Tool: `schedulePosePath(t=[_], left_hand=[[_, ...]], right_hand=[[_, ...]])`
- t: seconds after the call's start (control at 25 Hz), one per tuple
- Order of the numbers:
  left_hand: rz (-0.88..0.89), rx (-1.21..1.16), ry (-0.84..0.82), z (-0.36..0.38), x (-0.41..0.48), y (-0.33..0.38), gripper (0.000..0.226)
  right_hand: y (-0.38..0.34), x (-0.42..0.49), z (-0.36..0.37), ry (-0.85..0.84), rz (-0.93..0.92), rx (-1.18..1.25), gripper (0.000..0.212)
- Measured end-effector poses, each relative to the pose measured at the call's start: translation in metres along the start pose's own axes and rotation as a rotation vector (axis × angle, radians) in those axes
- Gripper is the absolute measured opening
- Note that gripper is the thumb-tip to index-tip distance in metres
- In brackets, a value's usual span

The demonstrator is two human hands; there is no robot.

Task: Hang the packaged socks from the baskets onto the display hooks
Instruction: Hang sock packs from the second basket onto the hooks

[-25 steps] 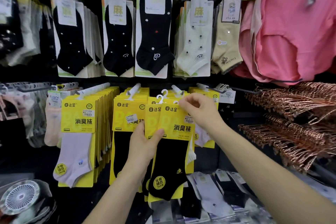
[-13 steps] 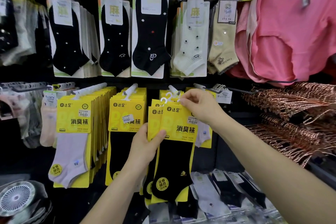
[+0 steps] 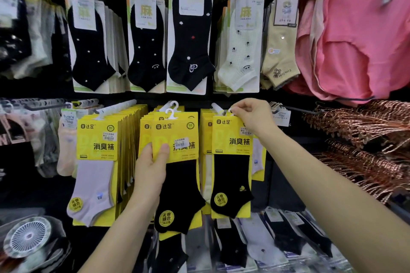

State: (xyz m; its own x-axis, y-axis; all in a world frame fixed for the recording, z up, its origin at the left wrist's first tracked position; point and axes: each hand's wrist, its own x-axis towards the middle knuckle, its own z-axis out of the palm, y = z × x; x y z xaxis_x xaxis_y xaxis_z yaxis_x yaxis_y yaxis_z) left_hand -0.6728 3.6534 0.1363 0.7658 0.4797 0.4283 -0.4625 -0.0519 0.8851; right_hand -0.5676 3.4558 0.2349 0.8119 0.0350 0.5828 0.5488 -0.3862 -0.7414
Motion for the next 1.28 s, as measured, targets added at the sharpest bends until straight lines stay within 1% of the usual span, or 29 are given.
schedulePosePath(t=[0.08, 0.2, 0.28, 0.36, 0.44, 0.48, 0.52, 0.56, 0.64, 0.68, 0.72, 0.92, 1.0, 1.08, 1.2, 1.28], left_hand=[[-0.013, -0.005, 0.024, -0.007, 0.003, -0.001, 0.014], [-0.027, -0.017, 0.042, -0.012, 0.006, -0.001, 0.019], [-0.036, -0.039, 0.022, -0.012, 0.006, 0.001, 0.022], [-0.046, -0.058, -0.009, -0.008, 0.004, 0.002, 0.024], [-0.032, -0.061, -0.031, -0.002, 0.0, 0.003, 0.021], [-0.022, -0.06, -0.04, 0.002, -0.002, 0.003, 0.019], [-0.012, -0.058, -0.051, 0.006, -0.004, 0.004, 0.017], [0.003, -0.053, -0.062, 0.011, -0.006, 0.004, 0.016], [0.044, -0.031, -0.071, 0.021, -0.01, 0.004, 0.014], [0.06, -0.027, -0.072, 0.025, -0.012, 0.003, 0.014], [0.064, -0.032, -0.072, 0.029, -0.014, 0.002, 0.014], [-0.02, -0.063, -0.057, 0.041, -0.017, -0.003, 0.018], [-0.018, -0.024, -0.019, 0.039, -0.016, -0.004, 0.025], [-0.02, -0.004, 0.036, 0.033, -0.012, -0.004, 0.027], [0.016, -0.017, 0.088, 0.022, -0.005, -0.001, 0.024], [0.049, 0.0, 0.103, 0.016, -0.003, 0.002, 0.024]], right_hand=[[0.0, 0.006, 0.006, 0.002, 0.009, 0.001, 0.023], [0.0, 0.01, 0.014, -0.036, 0.006, -0.01, 0.02], [0.001, 0.008, 0.016, -0.055, 0.015, -0.017, 0.016], [0.001, 0.005, 0.013, -0.049, 0.015, -0.075, 0.012], [-0.003, 0.0, 0.007, 0.042, -0.042, -0.173, 0.013], [-0.006, -0.005, 0.006, 0.089, -0.098, -0.157, 0.012], [-0.01, -0.012, 0.007, 0.102, -0.147, -0.099, 0.011], [-0.014, -0.022, 0.011, 0.068, -0.166, -0.042, 0.016], [-0.017, -0.041, 0.022, -0.084, -0.11, -0.029, 0.029], [-0.016, -0.048, 0.026, -0.137, -0.067, -0.041, 0.034], [-0.013, -0.053, 0.029, -0.149, -0.038, -0.035, 0.036], [0.002, -0.059, 0.02, -0.094, 0.095, 0.187, 0.023], [0.007, -0.059, 0.014, -0.058, 0.16, 0.308, 0.017], [0.013, -0.055, 0.007, 0.012, 0.2, 0.369, 0.016], [0.019, -0.046, -0.002, 0.09, 0.204, 0.345, 0.014], [0.021, -0.041, -0.002, 0.094, 0.2, 0.241, 0.02]])
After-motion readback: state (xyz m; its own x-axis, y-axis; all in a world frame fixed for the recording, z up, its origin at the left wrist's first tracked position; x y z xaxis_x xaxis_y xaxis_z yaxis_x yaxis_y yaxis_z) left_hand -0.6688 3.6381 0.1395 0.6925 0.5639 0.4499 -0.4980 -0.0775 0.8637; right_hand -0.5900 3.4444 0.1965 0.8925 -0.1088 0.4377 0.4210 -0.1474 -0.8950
